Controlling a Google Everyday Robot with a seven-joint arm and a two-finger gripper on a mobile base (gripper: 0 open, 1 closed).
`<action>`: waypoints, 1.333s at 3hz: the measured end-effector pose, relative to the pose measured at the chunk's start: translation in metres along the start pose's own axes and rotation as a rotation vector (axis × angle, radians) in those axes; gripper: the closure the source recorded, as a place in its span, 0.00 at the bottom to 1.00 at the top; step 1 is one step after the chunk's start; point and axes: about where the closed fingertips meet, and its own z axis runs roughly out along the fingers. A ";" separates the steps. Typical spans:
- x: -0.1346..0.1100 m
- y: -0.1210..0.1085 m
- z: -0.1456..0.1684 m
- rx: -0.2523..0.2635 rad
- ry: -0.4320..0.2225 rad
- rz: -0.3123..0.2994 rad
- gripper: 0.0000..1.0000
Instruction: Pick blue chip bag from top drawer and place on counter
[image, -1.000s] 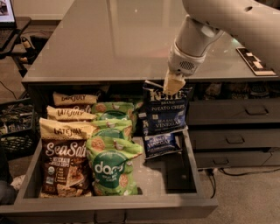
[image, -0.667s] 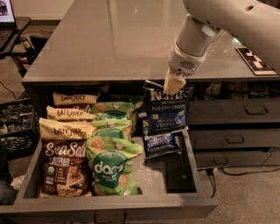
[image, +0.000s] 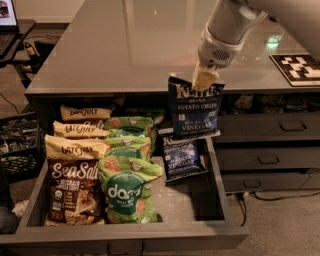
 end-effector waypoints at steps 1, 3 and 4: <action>0.000 -0.035 -0.040 0.088 0.018 0.001 1.00; -0.002 -0.097 -0.075 0.178 0.042 0.002 1.00; -0.005 -0.121 -0.077 0.200 0.040 0.001 1.00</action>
Offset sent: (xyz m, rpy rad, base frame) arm 0.0837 -0.0409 0.1138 -0.0717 -0.1839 -0.0649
